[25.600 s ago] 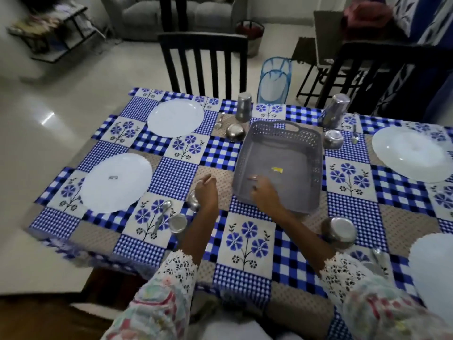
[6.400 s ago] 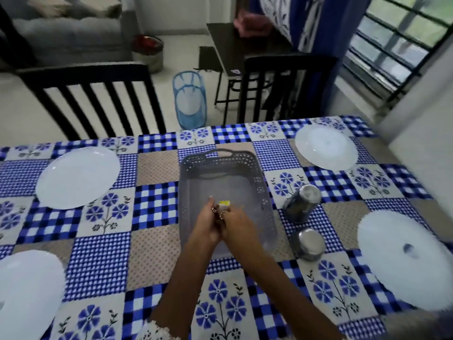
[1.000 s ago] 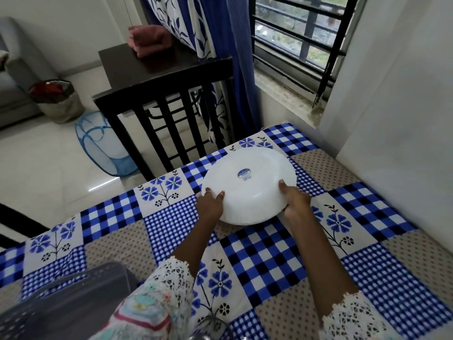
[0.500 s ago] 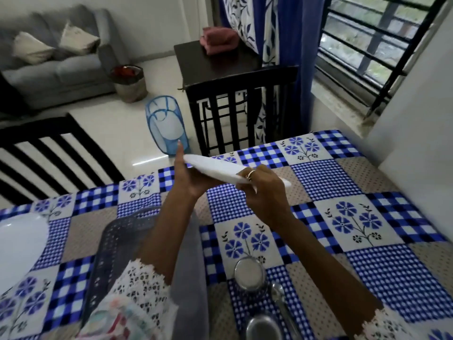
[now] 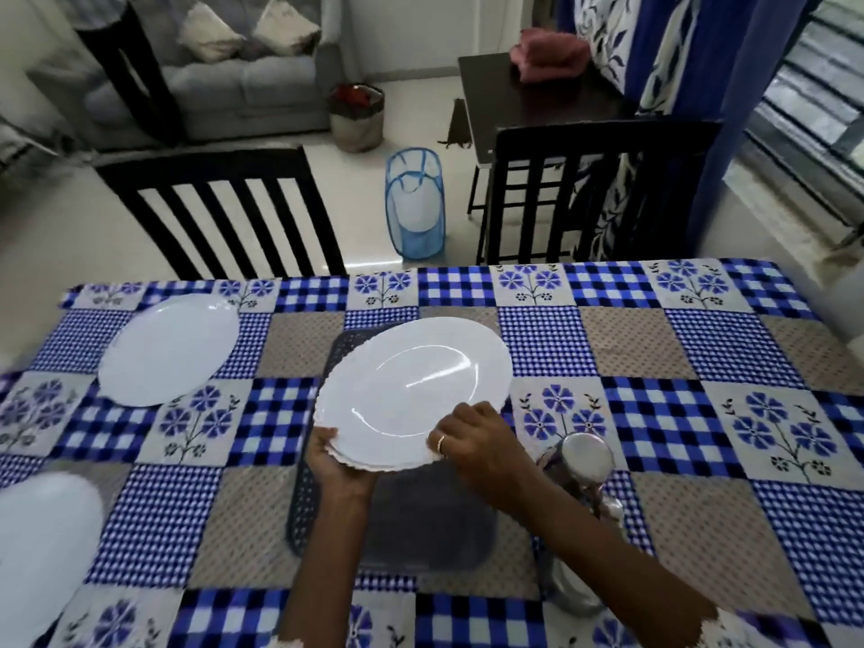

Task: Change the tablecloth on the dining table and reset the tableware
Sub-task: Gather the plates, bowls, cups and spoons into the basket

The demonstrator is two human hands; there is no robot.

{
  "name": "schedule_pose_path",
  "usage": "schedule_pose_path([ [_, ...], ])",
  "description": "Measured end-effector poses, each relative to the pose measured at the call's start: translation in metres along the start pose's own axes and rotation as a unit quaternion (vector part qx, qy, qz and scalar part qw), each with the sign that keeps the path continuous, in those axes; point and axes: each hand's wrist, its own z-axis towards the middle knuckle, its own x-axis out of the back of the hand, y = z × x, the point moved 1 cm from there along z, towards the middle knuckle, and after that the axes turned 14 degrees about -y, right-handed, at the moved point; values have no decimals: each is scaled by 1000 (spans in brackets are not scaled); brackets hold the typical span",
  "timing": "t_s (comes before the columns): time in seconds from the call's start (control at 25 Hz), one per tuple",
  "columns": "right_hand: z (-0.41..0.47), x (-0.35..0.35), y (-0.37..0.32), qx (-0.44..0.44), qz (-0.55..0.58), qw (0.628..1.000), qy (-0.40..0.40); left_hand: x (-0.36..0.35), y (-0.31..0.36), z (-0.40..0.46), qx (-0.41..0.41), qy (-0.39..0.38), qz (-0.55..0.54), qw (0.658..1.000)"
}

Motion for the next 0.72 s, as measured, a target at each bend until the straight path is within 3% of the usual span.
schedule_pose_path([
  [0.12,0,-22,-18,-41,33,998,-30,20,5,-13,-24,46,-2,999],
  [0.28,-7,-54,-24,-108,46,989,-93,26,3,-23,26,129,16,991],
  [0.44,-10,-70,-27,-174,78,968,-166,10,7,-37,189,205,71,958],
  [0.52,-5,-71,-32,-209,102,950,-208,11,11,-44,248,242,62,936],
  [0.6,2,-70,-39,-234,62,928,-284,5,18,-50,260,253,35,931],
  [0.72,17,-60,-53,-263,22,876,-403,-4,36,-60,259,270,91,923],
])
